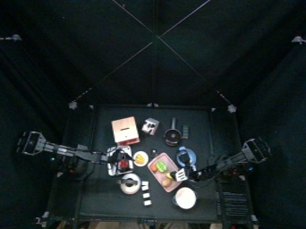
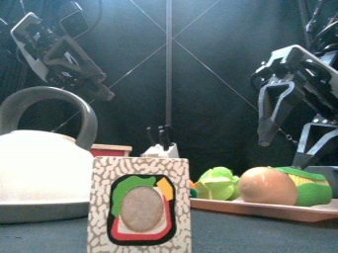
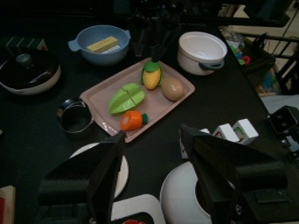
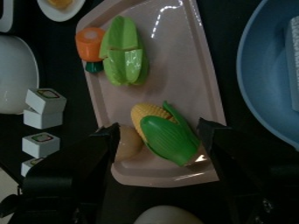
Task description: Grab green sushi roll
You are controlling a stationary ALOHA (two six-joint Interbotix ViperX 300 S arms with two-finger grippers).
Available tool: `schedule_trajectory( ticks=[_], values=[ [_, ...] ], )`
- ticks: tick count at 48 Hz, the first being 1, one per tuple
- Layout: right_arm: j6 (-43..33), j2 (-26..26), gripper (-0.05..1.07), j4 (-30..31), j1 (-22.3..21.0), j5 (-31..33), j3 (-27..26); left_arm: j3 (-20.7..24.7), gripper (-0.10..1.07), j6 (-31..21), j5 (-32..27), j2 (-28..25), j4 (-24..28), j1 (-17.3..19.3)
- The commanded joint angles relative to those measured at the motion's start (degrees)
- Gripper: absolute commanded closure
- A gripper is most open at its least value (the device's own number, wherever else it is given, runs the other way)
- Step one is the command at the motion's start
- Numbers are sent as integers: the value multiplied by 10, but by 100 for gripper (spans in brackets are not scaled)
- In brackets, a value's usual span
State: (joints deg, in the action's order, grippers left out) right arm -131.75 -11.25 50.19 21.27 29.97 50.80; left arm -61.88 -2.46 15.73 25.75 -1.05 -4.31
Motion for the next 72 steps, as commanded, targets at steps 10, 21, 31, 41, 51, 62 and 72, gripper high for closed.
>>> schedule_trajectory(
  ticks=[10, 21, 31, 41, 51, 62, 72],
  values=[
    [2, -47, 2, 43, -4, 3, -32, 8, 9, 2, 5, 2, 0, 2],
    [2, -102, 2, 49, -54, 47, -30, 7, 9, 2, 4, 2, -1, 3],
    [4, -118, 2, 55, -81, 137, -28, 5, 9, 2, 5, 2, -1, 3],
    [5, -120, 2, 71, -77, 271, -40, 5, 9, 1, 5, 0, -1, 3],
    [105, -117, 2, 10, -83, 305, -62, 5, 9, 1, 5, -1, -1, 3],
    [308, -111, 2, -109, -158, 311, -98, 5, 9, 1, 5, -1, -1, 3],
    [432, -129, 2, -143, -262, 232, -98, 5, 9, 1, 5, -1, -1, 3]
  ],
)
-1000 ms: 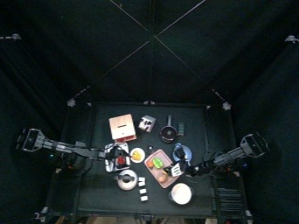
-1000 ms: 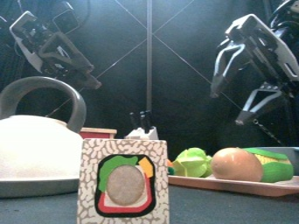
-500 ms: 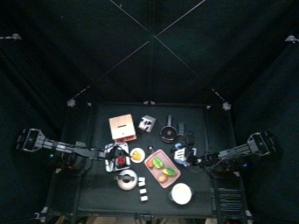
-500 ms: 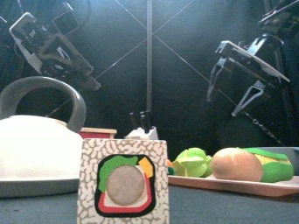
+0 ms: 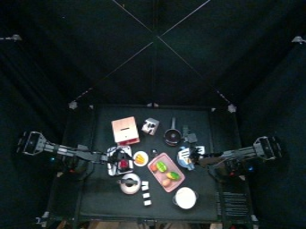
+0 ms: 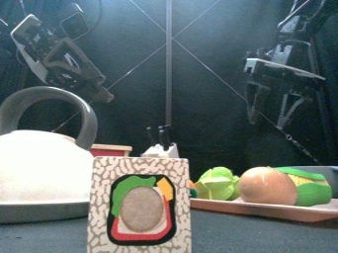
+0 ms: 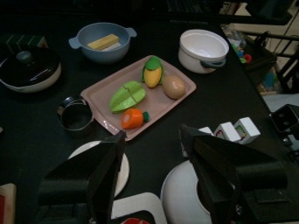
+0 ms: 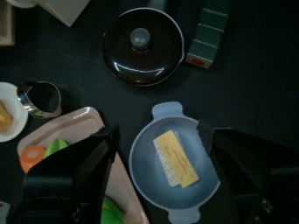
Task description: Grab green sushi roll
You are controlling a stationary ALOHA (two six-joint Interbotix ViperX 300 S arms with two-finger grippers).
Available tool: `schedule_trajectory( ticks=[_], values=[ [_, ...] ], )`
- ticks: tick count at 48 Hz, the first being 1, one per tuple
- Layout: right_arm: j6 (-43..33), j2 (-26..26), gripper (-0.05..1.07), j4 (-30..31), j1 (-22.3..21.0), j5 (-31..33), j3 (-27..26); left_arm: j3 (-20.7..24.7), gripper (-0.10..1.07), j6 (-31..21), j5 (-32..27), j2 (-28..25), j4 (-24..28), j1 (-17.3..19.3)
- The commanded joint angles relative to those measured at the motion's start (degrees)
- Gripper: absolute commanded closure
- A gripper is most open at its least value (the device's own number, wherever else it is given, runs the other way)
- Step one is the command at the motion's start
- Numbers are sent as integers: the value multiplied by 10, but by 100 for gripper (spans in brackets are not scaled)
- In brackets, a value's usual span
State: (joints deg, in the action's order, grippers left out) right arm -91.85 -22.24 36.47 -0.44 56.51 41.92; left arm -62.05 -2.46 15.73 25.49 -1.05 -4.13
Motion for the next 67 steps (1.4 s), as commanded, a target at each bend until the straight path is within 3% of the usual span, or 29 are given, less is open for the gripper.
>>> schedule_trajectory(
  ticks=[1, 10, 19, 30, 43, 67],
  values=[
    [48, -22, 2, -10, -61, -47, -7, 6, 9, 1, 5, 2, -1, 1],
    [115, -33, 2, -27, -159, -134, 27, 6, 9, 2, 5, 1, -1, 1],
    [137, -29, 2, -42, -236, -177, 54, 7, 9, 2, 4, 2, -1, 1],
    [150, 10, 2, -26, -328, -242, 71, 7, 9, 2, 5, 2, -1, 3],
    [150, 83, 2, -18, -370, -315, 64, 4, 9, 2, 4, 2, -1, 5],
    [149, 175, 2, -12, -373, -318, 53, 4, 9, 2, 5, 2, -1, 5]
  ],
)
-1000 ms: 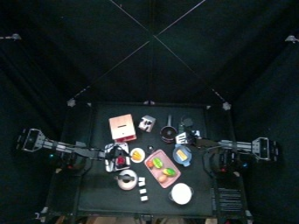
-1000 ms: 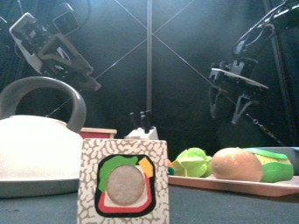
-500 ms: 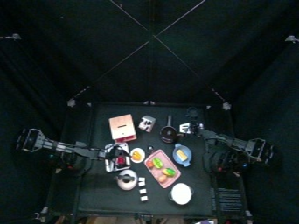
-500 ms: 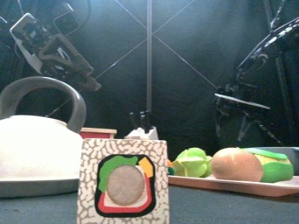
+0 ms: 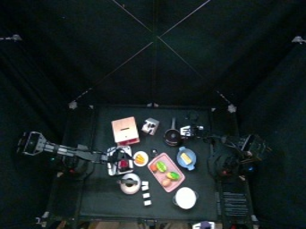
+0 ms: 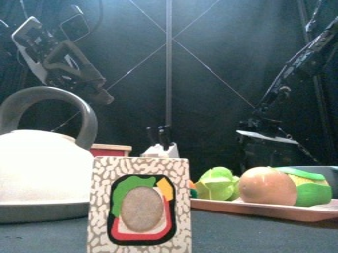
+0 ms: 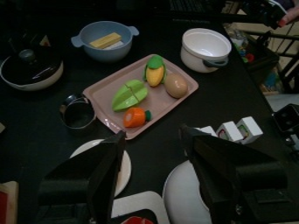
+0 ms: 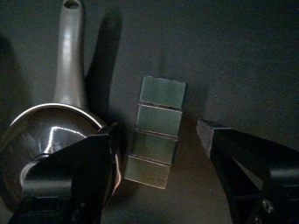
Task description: Grab green sushi roll
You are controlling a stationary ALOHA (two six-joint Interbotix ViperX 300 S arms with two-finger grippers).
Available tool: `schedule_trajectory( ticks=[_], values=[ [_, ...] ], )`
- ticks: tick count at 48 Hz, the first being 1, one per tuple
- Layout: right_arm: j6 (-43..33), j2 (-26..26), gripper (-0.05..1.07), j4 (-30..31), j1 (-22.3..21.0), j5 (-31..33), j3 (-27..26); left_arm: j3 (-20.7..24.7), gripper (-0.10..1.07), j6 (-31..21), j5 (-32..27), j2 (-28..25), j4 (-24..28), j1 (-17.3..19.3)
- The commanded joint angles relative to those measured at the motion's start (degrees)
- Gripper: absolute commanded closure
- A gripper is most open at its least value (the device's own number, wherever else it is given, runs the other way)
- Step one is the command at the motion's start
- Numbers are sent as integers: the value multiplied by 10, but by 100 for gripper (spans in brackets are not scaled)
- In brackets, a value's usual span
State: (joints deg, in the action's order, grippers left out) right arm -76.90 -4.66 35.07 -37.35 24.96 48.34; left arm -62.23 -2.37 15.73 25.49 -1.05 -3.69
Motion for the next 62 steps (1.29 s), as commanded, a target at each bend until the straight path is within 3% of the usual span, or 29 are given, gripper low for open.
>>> schedule_trajectory(
  ticks=[1, 19, 39, 46, 62],
  values=[
    [0, 3, 2, 2, -4, -3, -11, 5, 9, 1, 5, 2, -1, 1],
    [0, 13, 6, 1, -6, -2, -8, 4, 9, 1, 5, 2, -1, 2],
    [0, 8, 33, -2, -5, 5, -11, 4, 9, 1, 4, 2, 1, 4],
    [1, -30, 38, -1, 0, 30, -15, 4, 9, 1, 5, 1, 1, 4],
    [0, -113, 38, -6, 32, 54, -3, 4, 9, 1, 5, 1, -1, 4]
  ],
)
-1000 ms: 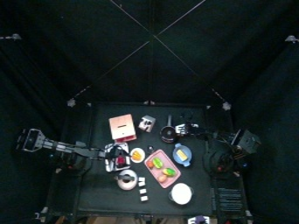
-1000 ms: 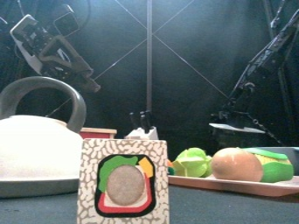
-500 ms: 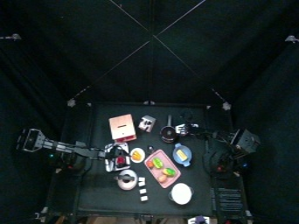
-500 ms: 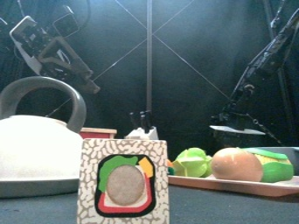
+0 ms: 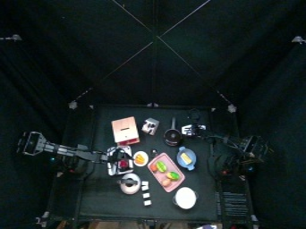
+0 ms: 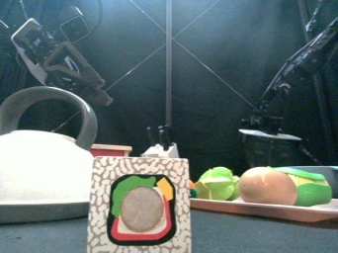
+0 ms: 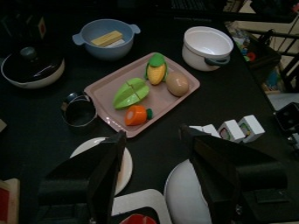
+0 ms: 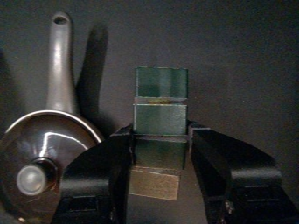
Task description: Grab green sushi roll
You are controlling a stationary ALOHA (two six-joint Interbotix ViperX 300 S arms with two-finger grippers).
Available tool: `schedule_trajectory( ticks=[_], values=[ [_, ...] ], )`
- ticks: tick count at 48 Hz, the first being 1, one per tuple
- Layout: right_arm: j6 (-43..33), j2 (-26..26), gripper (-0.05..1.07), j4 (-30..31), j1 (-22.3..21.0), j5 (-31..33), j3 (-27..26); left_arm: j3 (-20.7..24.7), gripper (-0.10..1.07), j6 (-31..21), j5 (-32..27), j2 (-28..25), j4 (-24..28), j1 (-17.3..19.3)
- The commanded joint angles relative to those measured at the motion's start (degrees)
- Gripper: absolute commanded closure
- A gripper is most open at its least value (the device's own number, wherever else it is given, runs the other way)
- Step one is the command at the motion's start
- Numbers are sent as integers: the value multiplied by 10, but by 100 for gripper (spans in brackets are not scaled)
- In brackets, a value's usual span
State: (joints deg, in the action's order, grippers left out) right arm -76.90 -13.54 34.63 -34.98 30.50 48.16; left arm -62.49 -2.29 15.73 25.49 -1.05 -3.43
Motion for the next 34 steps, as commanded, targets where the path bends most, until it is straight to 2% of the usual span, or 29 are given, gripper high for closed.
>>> schedule_trajectory(
  ticks=[1, 28, 34],
  values=[
    [0, -25, 38, -3, 9, -1, 0, 7, 9, 0, 5, 2, -1, 2],
    [-1, -28, 38, -9, 20, -18, 5, 7, 9, 0, 5, 2, -1, 3],
    [-1, -30, 38, -27, 36, -19, 4, 6, 9, 0, 5, 2, -1, 3]
  ],
)
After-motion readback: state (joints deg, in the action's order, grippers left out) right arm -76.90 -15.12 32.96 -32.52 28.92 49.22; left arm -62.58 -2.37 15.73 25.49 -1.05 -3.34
